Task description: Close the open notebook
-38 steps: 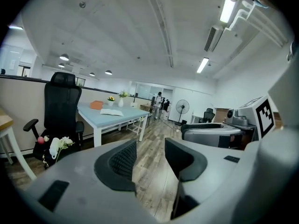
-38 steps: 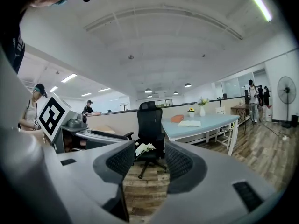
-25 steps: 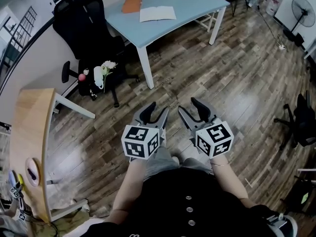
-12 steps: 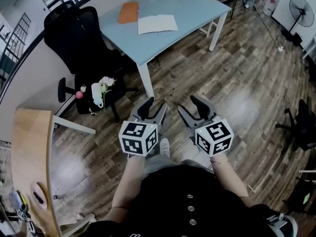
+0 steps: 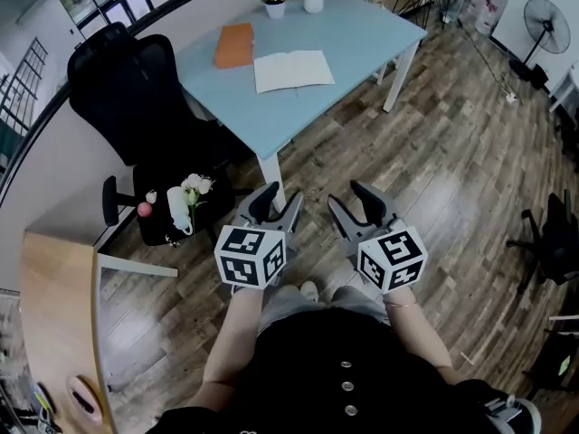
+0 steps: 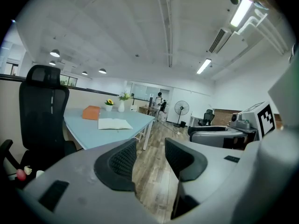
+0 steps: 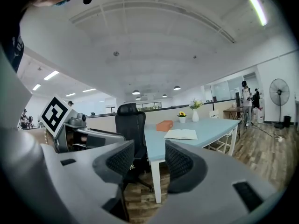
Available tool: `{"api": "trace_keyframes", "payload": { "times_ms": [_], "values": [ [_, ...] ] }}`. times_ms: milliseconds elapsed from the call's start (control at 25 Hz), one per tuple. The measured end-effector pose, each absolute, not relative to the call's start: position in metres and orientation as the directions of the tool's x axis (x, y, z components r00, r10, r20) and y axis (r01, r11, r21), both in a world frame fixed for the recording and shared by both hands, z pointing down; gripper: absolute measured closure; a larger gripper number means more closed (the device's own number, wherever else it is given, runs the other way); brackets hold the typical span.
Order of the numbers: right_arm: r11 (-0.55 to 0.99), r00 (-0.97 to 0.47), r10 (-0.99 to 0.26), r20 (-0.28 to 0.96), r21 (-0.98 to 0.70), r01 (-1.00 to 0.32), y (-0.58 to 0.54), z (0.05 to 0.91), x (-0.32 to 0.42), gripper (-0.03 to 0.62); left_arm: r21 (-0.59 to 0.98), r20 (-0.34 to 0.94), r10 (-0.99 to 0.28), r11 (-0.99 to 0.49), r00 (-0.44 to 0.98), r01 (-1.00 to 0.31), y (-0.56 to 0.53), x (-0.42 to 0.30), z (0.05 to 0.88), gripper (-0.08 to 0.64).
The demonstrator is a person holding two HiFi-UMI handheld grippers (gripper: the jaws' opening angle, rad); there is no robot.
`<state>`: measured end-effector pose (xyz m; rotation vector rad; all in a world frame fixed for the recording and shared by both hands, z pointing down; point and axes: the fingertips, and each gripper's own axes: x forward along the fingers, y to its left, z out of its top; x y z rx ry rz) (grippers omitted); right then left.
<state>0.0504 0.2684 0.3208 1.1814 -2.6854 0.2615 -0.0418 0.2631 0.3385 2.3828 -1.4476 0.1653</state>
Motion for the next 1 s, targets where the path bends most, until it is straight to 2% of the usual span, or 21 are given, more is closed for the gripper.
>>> {"api": "trace_keyframes", "payload": {
  "times_ms": [400,1000],
  "values": [
    [0.669,-0.660,-0.698,0.277,-0.078,-0.739,0.234,0.327,0.030,0.397,0.275,0.284,-0.816,-0.434,0.504,-0.858,0.235,-0.048,0.352,0.388],
    [0.705,-0.694,-0.651,0.307,-0.096,-0.703,0.137,0.335,0.009,0.396,0.278,0.313,-0.834,-0.377,0.454,-0.884,0.150,-0.075,0.352,0.388]
  ]
}}
